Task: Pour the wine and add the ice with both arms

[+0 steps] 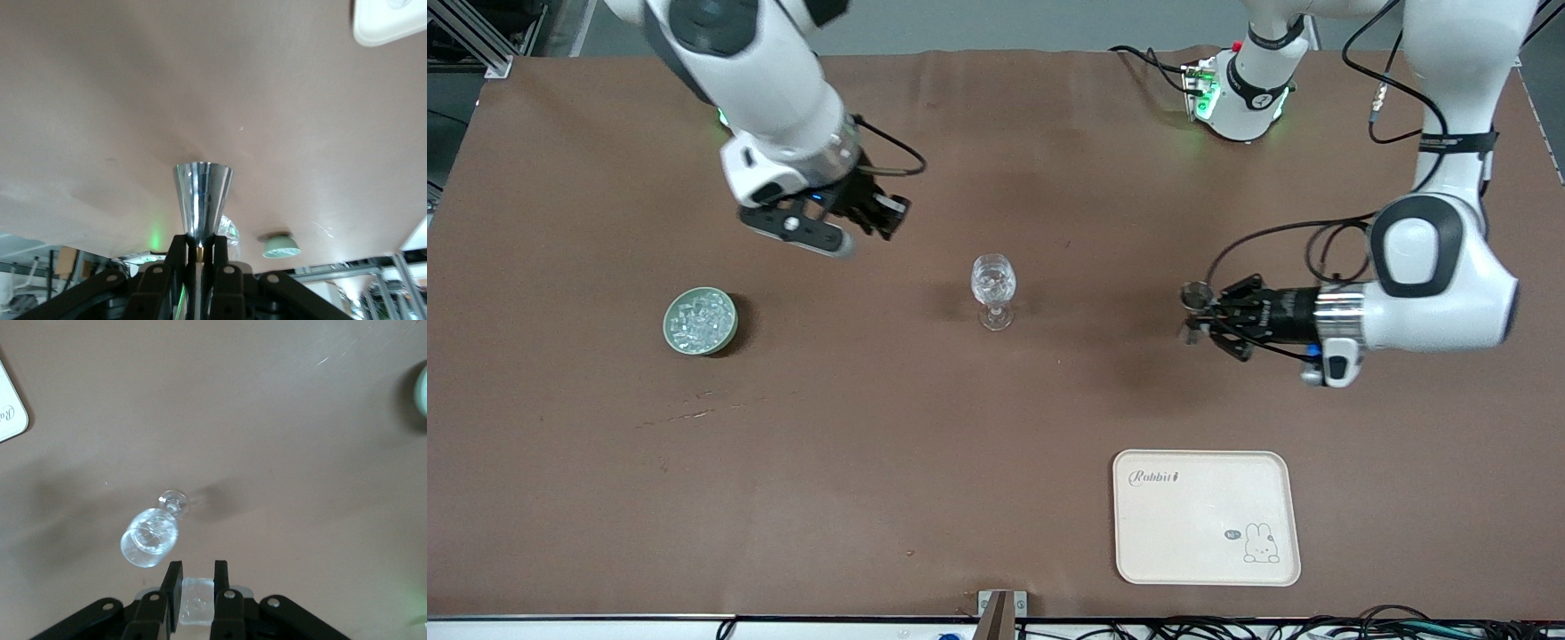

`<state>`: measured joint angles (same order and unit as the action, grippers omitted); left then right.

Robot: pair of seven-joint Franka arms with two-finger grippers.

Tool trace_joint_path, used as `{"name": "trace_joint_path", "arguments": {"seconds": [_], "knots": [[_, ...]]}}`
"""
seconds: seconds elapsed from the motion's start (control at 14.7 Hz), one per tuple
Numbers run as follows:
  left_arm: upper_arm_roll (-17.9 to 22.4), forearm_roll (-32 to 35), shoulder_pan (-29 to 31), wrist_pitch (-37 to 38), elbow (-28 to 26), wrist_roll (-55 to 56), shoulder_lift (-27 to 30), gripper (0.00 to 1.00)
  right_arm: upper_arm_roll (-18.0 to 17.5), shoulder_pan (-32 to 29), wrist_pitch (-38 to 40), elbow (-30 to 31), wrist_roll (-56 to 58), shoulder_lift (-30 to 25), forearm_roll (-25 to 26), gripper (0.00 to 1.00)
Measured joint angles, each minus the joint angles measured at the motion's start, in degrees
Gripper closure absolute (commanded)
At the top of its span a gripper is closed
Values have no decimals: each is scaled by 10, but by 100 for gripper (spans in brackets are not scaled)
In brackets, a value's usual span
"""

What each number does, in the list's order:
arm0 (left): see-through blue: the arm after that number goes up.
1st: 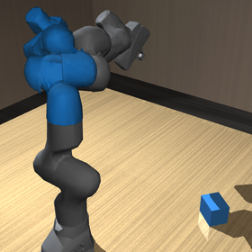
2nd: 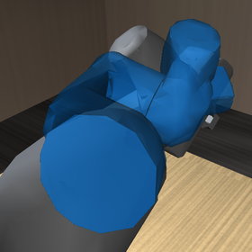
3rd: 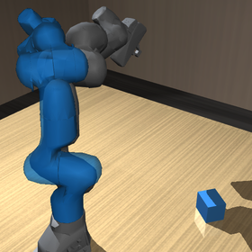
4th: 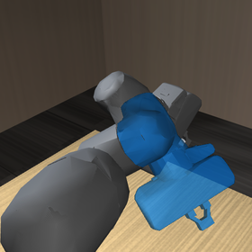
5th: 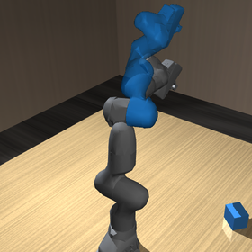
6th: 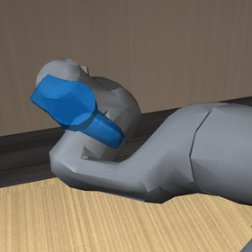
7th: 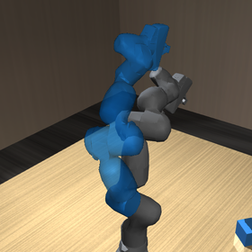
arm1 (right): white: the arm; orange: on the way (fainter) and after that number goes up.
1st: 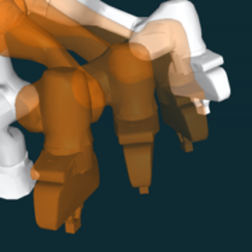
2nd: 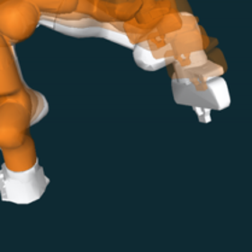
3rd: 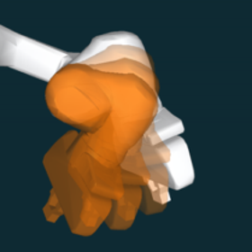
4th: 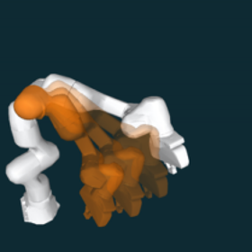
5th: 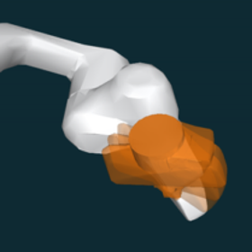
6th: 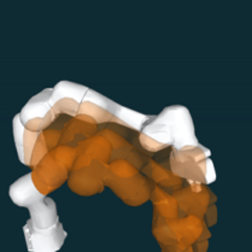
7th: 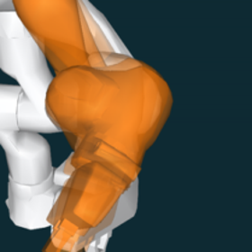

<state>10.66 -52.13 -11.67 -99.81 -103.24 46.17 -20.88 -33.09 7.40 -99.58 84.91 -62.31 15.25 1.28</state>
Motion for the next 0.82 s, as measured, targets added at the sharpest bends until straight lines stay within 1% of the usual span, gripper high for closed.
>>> {"name": "trace_joint_path", "arguments": {"seconds": [0.2,0.48,0.61,0.82], "knots": [[80,-58,3,32,-5,-72,-37,99,-18,28,-53,1,-77,54,39,99],[162,-135,17,81,-5,-179,-113,99,-24,67,-103,2,-159,119,93,99],[191,-162,25,104,-5,-227,-148,98,-25,78,-117,2,-170,141,103,98],[223,-188,40,115,-4,-264,-180,98,-26,87,-128,2,-183,156,111,97]]}}
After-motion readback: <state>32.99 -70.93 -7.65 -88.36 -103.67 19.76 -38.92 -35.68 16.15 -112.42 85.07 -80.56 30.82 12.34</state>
